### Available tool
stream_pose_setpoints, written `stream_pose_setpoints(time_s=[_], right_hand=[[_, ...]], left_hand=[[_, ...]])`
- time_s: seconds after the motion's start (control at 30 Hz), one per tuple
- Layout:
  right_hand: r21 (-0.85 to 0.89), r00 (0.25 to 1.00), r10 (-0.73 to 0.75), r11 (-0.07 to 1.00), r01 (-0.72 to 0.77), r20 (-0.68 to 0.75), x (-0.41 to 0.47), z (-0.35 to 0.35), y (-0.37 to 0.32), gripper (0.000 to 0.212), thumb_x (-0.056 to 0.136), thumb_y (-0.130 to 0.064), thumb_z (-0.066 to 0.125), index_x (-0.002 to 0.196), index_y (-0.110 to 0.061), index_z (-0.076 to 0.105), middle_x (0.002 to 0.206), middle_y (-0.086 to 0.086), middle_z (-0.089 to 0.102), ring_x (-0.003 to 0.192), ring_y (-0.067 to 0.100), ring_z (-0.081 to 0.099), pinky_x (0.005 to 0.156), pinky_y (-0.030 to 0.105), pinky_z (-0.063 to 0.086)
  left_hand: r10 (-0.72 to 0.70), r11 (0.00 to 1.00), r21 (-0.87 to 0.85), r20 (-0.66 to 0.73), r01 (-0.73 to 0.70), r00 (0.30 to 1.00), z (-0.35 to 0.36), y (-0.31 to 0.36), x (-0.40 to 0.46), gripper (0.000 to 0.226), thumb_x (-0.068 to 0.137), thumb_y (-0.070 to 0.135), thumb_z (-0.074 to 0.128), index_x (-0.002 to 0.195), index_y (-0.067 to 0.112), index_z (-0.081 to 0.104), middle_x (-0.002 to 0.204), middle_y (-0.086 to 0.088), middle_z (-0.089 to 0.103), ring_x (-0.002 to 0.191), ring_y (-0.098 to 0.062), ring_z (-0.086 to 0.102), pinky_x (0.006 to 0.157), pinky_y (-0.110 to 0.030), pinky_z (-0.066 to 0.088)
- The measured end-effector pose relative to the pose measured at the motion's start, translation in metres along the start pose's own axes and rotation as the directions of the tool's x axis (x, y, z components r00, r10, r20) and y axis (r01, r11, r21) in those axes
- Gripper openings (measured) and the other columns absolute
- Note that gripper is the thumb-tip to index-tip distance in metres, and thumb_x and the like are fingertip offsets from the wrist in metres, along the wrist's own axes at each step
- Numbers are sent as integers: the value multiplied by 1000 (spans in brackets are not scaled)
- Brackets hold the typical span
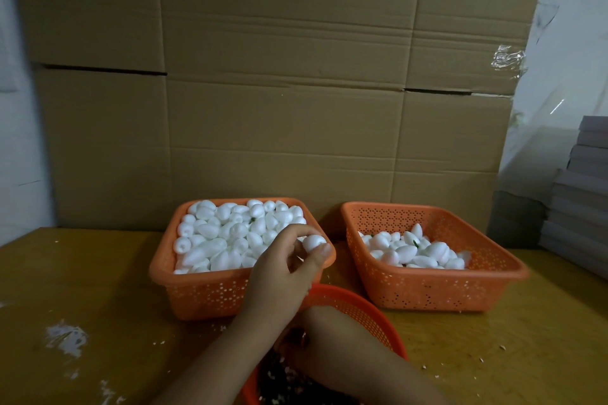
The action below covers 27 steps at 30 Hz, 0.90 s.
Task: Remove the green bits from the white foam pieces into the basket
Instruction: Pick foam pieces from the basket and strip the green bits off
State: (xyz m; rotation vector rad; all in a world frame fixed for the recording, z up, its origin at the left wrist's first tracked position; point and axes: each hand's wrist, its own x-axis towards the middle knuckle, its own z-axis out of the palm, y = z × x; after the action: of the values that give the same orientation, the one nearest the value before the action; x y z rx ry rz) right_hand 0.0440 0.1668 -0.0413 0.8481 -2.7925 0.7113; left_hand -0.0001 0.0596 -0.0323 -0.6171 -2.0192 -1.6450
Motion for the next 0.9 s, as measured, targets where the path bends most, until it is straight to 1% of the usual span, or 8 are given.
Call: stream_pose_setpoints(time_s=[0.13,0.23,0.37,0.47,0.53,0.63,0.8,0.9], right_hand=[[102,986,78,993,-63,-146,4,1,5,25,89,-16,54,109,-24,67,101,-6,71,88,8,63,80,29,51],[234,948,155,968,-90,-278,7,-2,8,18,88,-14,60,90,-30,68,88,-17,70,82,1,62,75,23,51],[448,834,307,890,-81,-459,10,-12,12,23,91,-13,64,80,-34,64,81,-22,65,68,2,60,65,27,50],[570,738,416,820,-51,-532,10,-20,17,21,92,-11,63,88,-31,65,77,-11,66,66,8,62,61,25,50],[653,703,489,756,-47,-516,9,-24,21,18,92,-10,63,90,-27,67,78,-6,68,68,11,66,61,22,53],[752,697,577,654,-83,-426,8,-25,25,15,91,-8,63,91,-21,70,82,-3,72,75,14,70,66,23,57],[800,703,615,589,-109,-358,9,-24,30,15,90,-3,63,90,-14,72,76,-2,72,65,2,66,59,14,50],[792,710,607,599,-116,-356,9,-23,30,17,89,0,63,88,-15,72,76,-3,72,66,1,65,60,14,49]], left_hand=[[-7,998,-69,-80,2,997,-2,1,0,22,91,59,52,87,39,60,61,13,60,55,-4,55,63,-29,47],[-7,995,-96,-155,-8,988,-3,4,1,21,91,49,46,89,35,61,67,11,60,60,-8,56,66,-29,48],[-36,995,-100,-164,19,986,-3,6,0,11,87,35,56,96,41,59,91,14,64,82,-18,65,78,-45,55],[-44,998,-54,-139,36,989,-2,3,1,34,91,13,64,96,46,56,96,22,62,81,-14,67,74,-48,57],[-35,999,-4,-127,35,991,-3,0,1,40,89,8,66,96,46,56,100,25,62,85,-6,67,72,-43,59],[-31,998,49,-116,36,993,-2,-4,1,40,87,8,69,95,45,56,103,18,62,93,-5,66,73,-43,60],[-52,997,55,-90,57,995,-1,-6,3,30,85,19,74,91,40,54,95,18,65,84,-13,69,72,-49,58],[-28,999,26,-49,29,998,-1,-5,1,18,91,31,66,91,44,54,87,13,69,67,-11,69,70,-46,58]])
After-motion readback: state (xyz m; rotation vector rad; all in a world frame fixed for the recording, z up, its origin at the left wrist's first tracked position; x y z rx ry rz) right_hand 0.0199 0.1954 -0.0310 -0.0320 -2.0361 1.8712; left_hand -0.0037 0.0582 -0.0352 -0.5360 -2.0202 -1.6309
